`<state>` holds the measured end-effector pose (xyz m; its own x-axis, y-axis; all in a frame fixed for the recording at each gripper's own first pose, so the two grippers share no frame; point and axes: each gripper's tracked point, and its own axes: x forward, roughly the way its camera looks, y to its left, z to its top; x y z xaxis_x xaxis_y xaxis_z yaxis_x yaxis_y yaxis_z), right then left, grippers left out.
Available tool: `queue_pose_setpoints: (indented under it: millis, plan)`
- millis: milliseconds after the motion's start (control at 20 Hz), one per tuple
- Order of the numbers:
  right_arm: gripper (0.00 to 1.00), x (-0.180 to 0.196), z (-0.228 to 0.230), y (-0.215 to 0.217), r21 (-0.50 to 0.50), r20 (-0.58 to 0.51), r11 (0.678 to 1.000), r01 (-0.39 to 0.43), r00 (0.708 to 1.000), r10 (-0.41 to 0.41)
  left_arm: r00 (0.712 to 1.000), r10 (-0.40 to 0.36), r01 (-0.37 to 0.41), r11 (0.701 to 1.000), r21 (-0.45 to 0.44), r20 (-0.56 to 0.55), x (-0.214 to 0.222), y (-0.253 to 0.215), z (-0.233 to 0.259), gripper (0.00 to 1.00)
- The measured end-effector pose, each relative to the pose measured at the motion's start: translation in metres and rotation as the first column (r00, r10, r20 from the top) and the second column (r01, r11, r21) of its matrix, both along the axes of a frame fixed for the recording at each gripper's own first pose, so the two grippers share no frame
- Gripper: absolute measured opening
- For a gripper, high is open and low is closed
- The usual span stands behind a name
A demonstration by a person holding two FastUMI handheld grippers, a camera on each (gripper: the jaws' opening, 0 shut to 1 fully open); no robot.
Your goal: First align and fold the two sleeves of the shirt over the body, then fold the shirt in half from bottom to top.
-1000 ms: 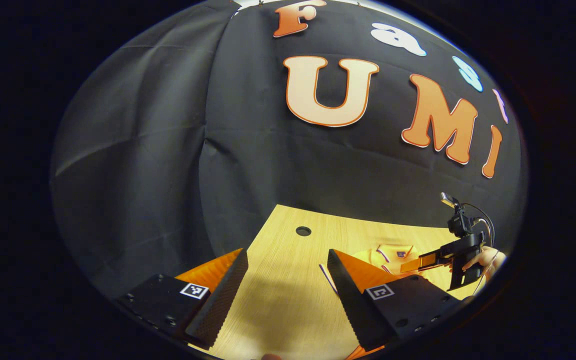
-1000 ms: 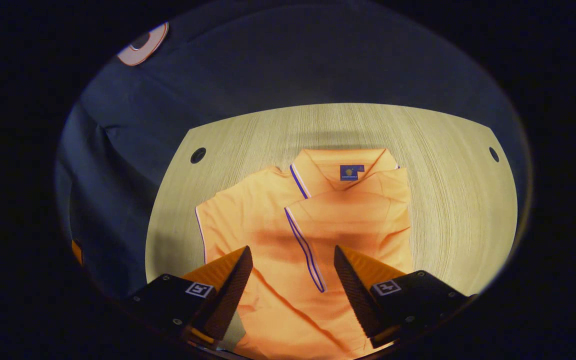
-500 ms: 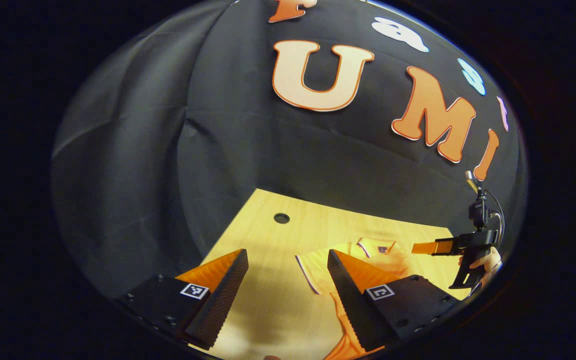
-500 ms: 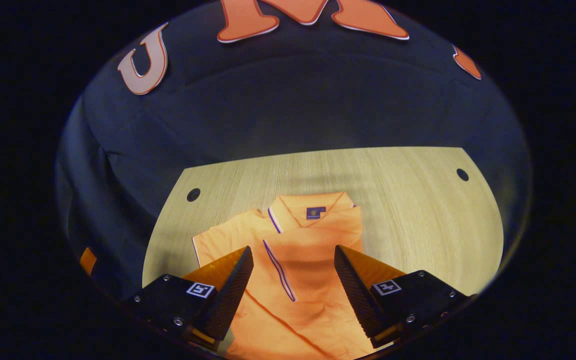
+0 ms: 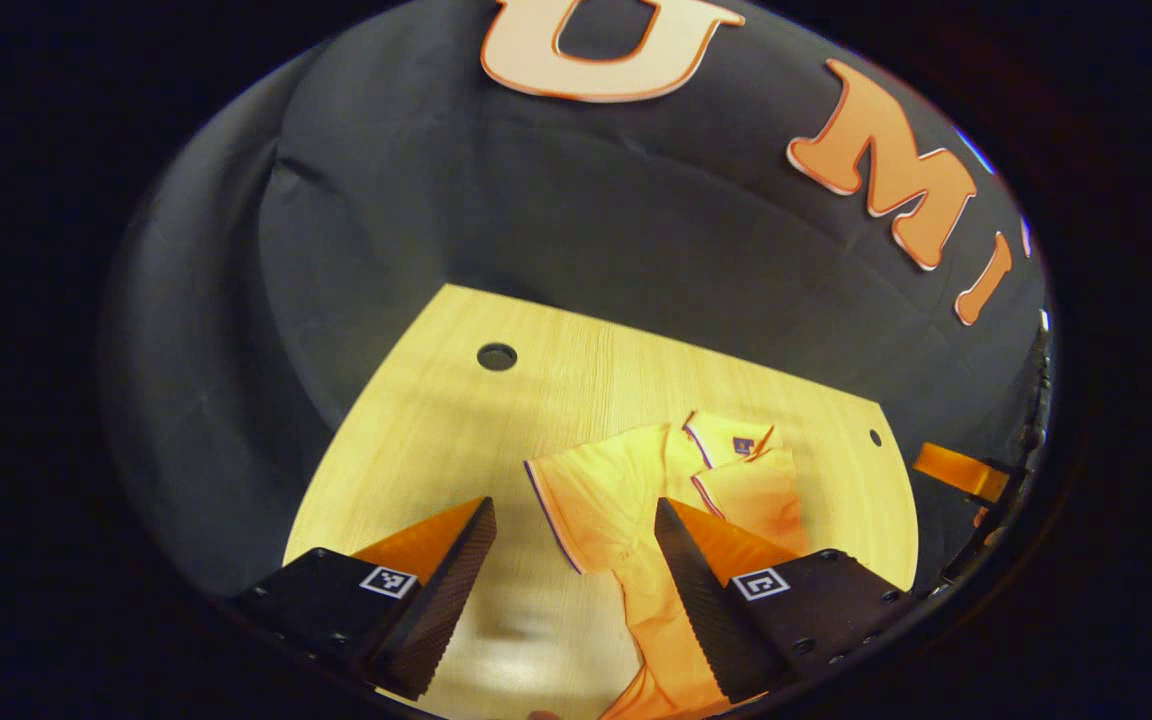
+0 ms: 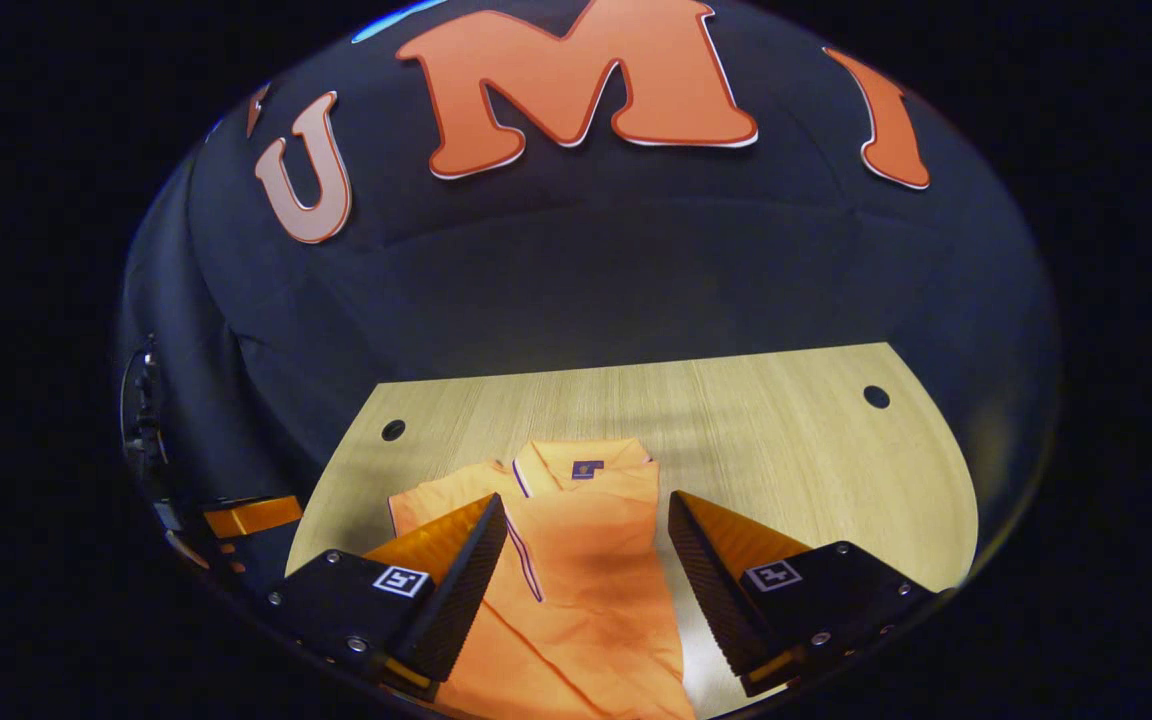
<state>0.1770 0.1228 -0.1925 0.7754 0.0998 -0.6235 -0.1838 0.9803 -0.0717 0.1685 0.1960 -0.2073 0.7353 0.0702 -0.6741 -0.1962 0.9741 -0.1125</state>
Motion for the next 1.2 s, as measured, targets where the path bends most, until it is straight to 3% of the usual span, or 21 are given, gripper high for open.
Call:
queue_pose_setpoints:
  millis: [150,450,650,950,1050,1100,1150,1200]
  plan:
    - [0.99,-0.002,0.021,-0.014,0.022,0.037,1.000,-0.011,0.999,0.010,0.991,0.015,-0.016,1.000,-0.008,-0.135,0.021,0.001,-0.041,0.98]
    - [0.99,-0.009,0.033,-0.045,0.058,0.027,0.998,-0.014,1.000,0.013,0.943,0.075,-0.082,0.997,-0.008,-0.324,0.053,0.013,-0.109,0.98]
    - [0.99,-0.011,0.032,-0.070,0.052,0.012,0.999,-0.010,1.000,0.009,0.909,0.135,-0.134,0.990,0.031,-0.394,0.059,0.021,-0.141,0.97]
    - [0.99,-0.008,0.029,-0.089,0.063,-0.007,0.998,-0.011,1.000,0.012,0.896,0.202,-0.192,0.979,0.066,-0.396,0.063,0.028,-0.148,0.99]
    - [0.99,-0.008,0.029,-0.090,0.069,-0.007,0.997,-0.021,1.000,0.022,0.882,0.237,-0.211,0.971,0.109,-0.408,0.057,0.039,-0.151,0.92]
    - [0.99,-0.007,0.030,-0.090,0.075,-0.006,0.997,-0.023,1.000,0.024,0.883,0.247,-0.223,0.969,0.107,-0.399,0.059,0.040,-0.150,0.72]
    - [0.99,-0.007,0.031,-0.091,0.083,-0.005,0.996,-0.022,1.000,0.022,0.884,0.252,-0.229,0.968,0.104,-0.394,0.060,0.040,-0.151,0.63]
    - [0.99,-0.006,0.033,-0.091,0.092,-0.002,0.995,-0.021,1.000,0.021,0.881,0.253,-0.228,0.968,0.109,-0.400,0.057,0.041,-0.151,0.60]
